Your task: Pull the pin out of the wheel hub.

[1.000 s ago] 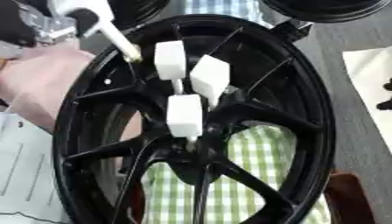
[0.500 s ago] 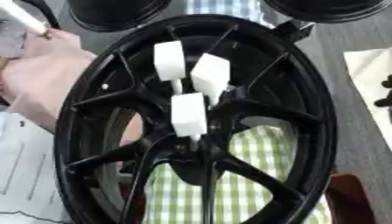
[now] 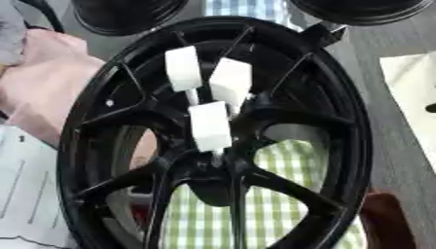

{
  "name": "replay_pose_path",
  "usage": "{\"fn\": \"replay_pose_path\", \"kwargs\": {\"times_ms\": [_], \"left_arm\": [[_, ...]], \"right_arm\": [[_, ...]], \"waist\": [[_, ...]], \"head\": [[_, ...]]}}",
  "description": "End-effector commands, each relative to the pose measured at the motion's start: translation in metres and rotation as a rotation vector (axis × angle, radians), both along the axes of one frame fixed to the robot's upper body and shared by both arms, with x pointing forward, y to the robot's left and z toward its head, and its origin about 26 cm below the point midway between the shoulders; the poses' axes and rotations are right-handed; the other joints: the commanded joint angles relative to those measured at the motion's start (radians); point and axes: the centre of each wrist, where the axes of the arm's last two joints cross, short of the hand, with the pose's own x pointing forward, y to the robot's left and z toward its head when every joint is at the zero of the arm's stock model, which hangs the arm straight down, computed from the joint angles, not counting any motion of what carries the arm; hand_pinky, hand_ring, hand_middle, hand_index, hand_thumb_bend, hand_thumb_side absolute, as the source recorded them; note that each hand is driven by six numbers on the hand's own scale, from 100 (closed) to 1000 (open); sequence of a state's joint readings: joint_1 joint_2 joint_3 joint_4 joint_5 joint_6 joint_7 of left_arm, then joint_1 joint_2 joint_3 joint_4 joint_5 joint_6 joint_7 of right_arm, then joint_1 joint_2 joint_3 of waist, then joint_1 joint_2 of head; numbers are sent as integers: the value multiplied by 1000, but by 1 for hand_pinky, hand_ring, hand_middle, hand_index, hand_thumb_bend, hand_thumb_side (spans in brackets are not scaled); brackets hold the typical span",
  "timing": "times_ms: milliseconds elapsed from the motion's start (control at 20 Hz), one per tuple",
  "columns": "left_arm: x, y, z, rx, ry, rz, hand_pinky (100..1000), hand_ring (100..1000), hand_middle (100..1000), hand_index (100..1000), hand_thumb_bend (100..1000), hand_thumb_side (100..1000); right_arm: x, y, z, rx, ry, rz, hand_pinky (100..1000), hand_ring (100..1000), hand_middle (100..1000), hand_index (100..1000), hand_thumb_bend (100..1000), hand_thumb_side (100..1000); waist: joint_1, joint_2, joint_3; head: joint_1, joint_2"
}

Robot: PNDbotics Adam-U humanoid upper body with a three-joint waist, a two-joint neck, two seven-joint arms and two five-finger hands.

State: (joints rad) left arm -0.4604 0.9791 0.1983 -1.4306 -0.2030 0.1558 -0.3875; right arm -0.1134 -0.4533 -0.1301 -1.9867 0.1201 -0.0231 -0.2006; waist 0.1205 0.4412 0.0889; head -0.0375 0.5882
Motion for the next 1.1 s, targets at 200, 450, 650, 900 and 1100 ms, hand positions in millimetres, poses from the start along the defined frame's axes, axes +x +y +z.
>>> {"fn": "replay_pose_path", "kwargs": {"times_ms": [200, 450, 650, 900, 1100], "left_arm": [[-7, 17, 13, 102, 8, -35, 1000, 996, 934, 986, 100, 969], [-6, 18, 13, 79, 8, -22, 931, 884, 782, 827, 100, 848], [-6, 15, 15, 45, -3, -28, 908, 818, 709, 806, 100, 583], [-5, -20, 27, -150, -265, -185, 955, 836, 657, 792, 100, 395], [-6, -75, 36, -313, -511, -355, 930, 807, 651, 817, 100, 591]], "right_arm": [[-2, -2, 6, -3, -24, -2, 896, 619, 728, 801, 100, 605], [-1, -2, 7, -3, -26, 1, 896, 619, 728, 801, 100, 605], [-1, -2, 8, -2, -26, 3, 896, 618, 728, 801, 100, 604], [-1, -2, 7, -4, -23, 9, 896, 618, 728, 801, 100, 604], [0, 0, 8, -4, -21, 22, 895, 618, 728, 801, 100, 604]], "waist": [[-17, -62, 2], [-14, -63, -1], [-13, -63, -3], [-15, -65, -4], [-18, -66, -12]], "head": [[1, -11], [-1, -12], [-4, -14], [-1, -19], [5, -28]]}}
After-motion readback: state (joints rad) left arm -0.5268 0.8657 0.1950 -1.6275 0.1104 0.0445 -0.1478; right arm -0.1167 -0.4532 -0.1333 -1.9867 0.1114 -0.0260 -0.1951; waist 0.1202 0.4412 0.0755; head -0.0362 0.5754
